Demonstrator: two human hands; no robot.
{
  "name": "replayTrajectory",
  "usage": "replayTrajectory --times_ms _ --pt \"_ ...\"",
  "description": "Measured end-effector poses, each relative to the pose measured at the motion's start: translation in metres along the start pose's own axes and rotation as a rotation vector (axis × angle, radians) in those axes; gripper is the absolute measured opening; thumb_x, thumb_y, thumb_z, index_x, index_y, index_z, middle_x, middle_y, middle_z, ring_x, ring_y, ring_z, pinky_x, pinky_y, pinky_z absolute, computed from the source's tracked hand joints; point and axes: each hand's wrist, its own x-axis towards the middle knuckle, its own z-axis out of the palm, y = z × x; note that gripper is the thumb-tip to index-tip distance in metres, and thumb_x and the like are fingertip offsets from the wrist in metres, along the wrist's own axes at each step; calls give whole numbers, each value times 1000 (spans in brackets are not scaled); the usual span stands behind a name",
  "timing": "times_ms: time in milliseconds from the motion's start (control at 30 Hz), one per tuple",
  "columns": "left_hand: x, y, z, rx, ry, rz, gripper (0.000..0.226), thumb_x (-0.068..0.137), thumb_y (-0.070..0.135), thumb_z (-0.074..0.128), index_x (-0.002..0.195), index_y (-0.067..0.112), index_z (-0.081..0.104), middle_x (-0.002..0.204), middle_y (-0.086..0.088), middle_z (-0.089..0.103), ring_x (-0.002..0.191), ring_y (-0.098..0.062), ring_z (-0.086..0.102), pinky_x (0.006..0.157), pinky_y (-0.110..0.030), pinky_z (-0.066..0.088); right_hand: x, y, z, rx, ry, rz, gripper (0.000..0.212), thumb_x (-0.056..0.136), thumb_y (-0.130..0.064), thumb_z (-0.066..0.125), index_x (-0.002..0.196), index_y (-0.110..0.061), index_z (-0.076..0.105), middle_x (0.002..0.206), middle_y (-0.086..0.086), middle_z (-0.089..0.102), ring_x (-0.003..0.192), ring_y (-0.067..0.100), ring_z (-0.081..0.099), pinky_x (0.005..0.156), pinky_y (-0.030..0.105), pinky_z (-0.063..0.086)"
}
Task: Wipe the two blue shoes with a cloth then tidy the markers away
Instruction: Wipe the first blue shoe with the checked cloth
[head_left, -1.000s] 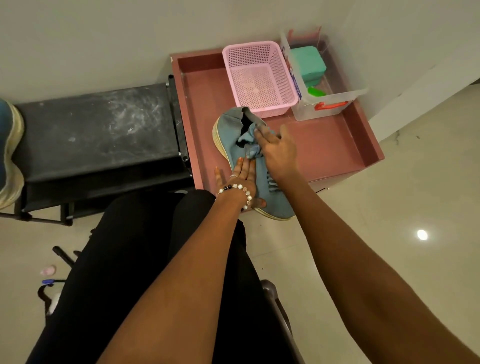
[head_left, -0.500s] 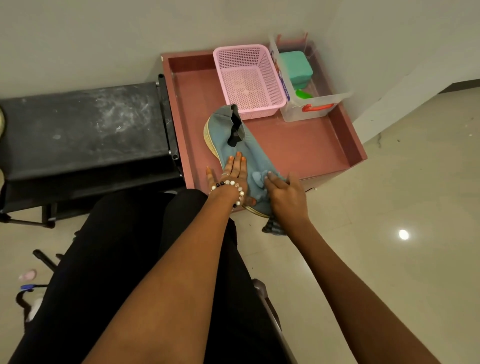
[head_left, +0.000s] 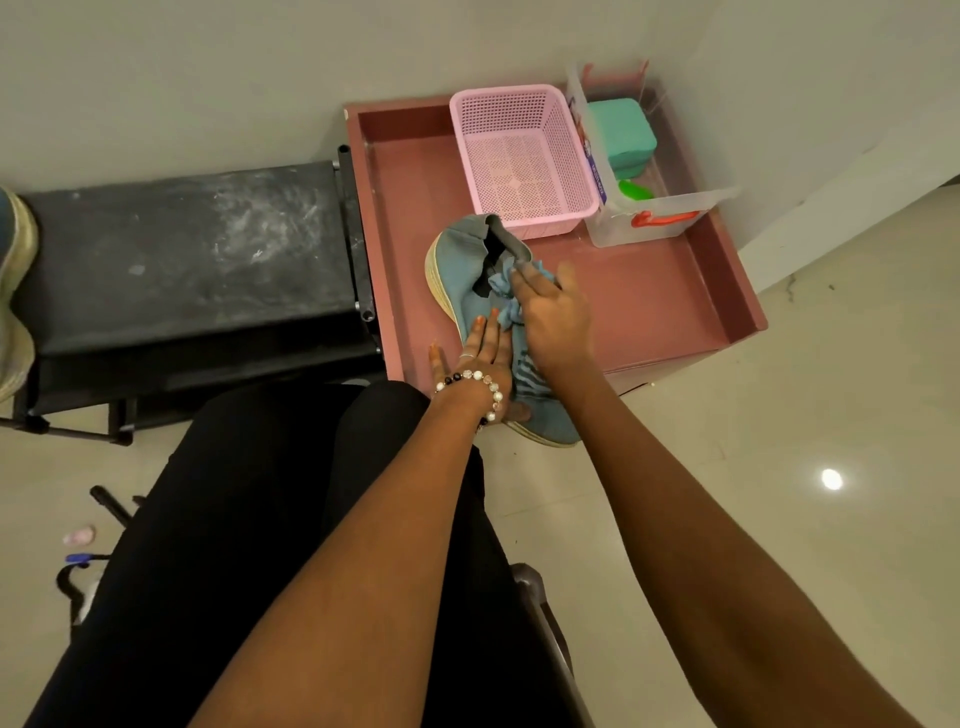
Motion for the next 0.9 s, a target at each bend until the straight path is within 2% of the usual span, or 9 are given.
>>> replayTrajectory --times_ms 133,233,400,500,567,667,733,800,900 --pt "-2 0 0 -4 12 4 114 82 58 61 148 18 -22 153 4 -34 142 -16 -27 112 -64 2 -33 6 -14 4 -55 -23 36 80 -11 67 116 -5 64 118 9 65 81 34 59 61 36 53" --pt "-1 0 3 -1 43 11 115 82 54 62 148 15 -24 154 2 -33 143 -16 -25 111 -65 8 -74 -1 -37 27 -66 3 44 70 -4 73 114 -6 66 116 8 66 83 36 58 59 38 53" --pt "1 0 6 -20 52 14 118 81 50 66 147 13 -24 153 2 -33 143 -17 -25 110 -67 8 -119 -6 -51 64 -136 68 43 67 -13 83 108 -9 69 113 3 68 82 33 55 59 38 51" --pt "-1 1 4 -31 42 10 117 82 50 65 148 14 -24 153 2 -33 143 -17 -25 110 -66 8 -94 -12 -47 40 -65 43 31 72 -13 76 102 -6 71 102 4 71 71 29 56 59 28 48" --pt "-1 1 5 -16 43 10 116 82 53 64 147 14 -24 153 1 -34 143 -18 -26 110 -66 8 -70 -10 -32 22 -8 -24 24 77 -13 65 99 -4 71 100 6 71 68 27 56 61 27 47" --pt "0 2 2 26 6 6 113 85 53 62 147 14 -25 153 -1 -33 142 -19 -28 110 -66 8 -30 -5 -4 48 -30 12 29 86 -16 55 110 -5 66 113 6 67 77 32 58 62 35 49" --pt "2 1 1 9 -9 -2 115 83 58 61 147 14 -24 154 -1 -32 142 -19 -27 110 -65 6 -3 -3 9 36 -56 38 32 85 -17 52 111 -5 65 114 4 66 79 35 58 60 35 50" --pt "3 1 1 13 -3 -3 117 81 61 60 147 12 -23 155 -2 -28 143 -19 -25 110 -65 7 18 -4 14 43 -124 17 38 85 -16 43 114 -3 63 119 7 64 87 38 60 66 40 52" --pt "3 1 2 12 -7 -3 115 82 61 58 148 12 -22 156 -1 -27 143 -18 -26 111 -65 6 10 -4 11 63 -135 -12 39 86 -16 42 118 -2 61 122 9 62 90 39 59 67 40 52"
